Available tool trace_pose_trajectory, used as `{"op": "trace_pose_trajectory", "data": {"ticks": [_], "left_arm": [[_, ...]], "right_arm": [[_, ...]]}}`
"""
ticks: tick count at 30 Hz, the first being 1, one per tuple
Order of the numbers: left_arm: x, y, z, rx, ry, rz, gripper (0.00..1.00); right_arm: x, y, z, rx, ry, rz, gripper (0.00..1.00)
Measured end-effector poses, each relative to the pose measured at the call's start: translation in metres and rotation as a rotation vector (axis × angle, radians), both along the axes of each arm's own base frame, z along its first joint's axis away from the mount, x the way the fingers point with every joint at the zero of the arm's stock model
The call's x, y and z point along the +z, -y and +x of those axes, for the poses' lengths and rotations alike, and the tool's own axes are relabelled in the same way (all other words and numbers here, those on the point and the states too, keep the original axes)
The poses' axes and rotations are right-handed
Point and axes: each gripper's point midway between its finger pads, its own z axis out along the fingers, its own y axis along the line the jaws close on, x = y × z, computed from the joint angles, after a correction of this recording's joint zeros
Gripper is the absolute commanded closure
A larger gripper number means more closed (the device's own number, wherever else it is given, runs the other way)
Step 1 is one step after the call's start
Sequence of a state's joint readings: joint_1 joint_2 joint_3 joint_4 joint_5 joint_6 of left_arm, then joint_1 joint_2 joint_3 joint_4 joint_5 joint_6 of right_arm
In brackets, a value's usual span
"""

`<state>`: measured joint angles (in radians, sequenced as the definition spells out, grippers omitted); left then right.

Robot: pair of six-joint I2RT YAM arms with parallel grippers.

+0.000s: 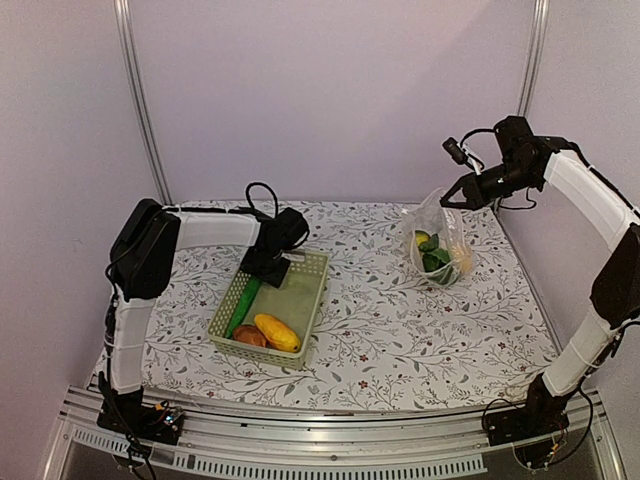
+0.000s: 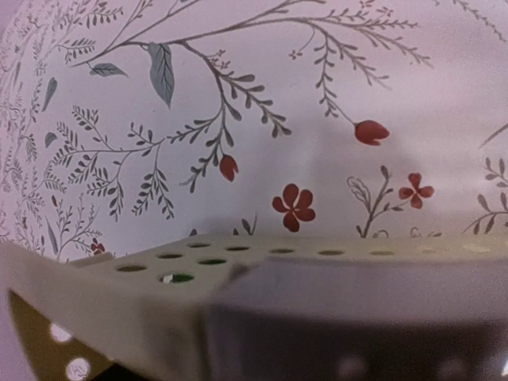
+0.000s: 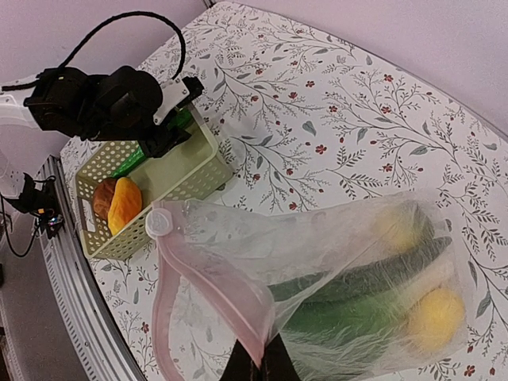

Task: Place the food in the zip-top bag and seal the zipper
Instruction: Pick up the fake vegetable from the bin.

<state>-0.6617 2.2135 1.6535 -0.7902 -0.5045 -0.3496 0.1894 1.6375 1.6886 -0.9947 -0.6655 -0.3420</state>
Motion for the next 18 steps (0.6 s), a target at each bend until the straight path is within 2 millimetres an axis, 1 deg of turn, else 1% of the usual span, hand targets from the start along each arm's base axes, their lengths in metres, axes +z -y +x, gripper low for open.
{"op": "trace_pose_trajectory", "data": {"ticks": [2,3,5,10,13,15,17,18], "left_arm": [[-0.0035,-0.0001,-0.0002,-0.001,-0.007,0.004,0.44],[-0.0041,0.0001,0.0003,-0.001,-0.007,0.004,0.46],[-0.0030,0.0015,0.0020,-0.001,-0.005,-0.003,0.54],[-0.0027,0.0046,0.0024,-0.004,-0.011,-0.022,0.64],[-0.0028,0.0052,0.0021,0.000,-0.012,-0.028,0.75],[-0.0023,0.0055,0.0019,0.003,-0.011,-0.030,0.78],[0.0002,0.0065,0.0016,0.002,-0.007,-0.034,0.87],[0.0019,0.0070,0.0015,0.006,-0.003,-0.038,0.88]], "right_arm": [[-0.0006,-0.0004,-0.0004,0.001,-0.002,0.000,1.00],[-0.0006,-0.0005,-0.0004,0.001,-0.002,0.000,1.00],[-0.0006,-0.0008,-0.0005,0.002,-0.002,0.000,1.00],[-0.0034,-0.0007,-0.0013,0.002,-0.009,-0.002,1.00],[-0.0053,-0.0006,-0.0018,0.002,-0.014,-0.003,1.00],[-0.0057,-0.0006,-0.0020,0.002,-0.015,-0.003,1.00],[-0.0057,-0.0006,-0.0020,0.003,-0.015,-0.003,1.00],[-0.0057,-0.0007,-0.0020,0.003,-0.015,-0.003,1.00]]}}
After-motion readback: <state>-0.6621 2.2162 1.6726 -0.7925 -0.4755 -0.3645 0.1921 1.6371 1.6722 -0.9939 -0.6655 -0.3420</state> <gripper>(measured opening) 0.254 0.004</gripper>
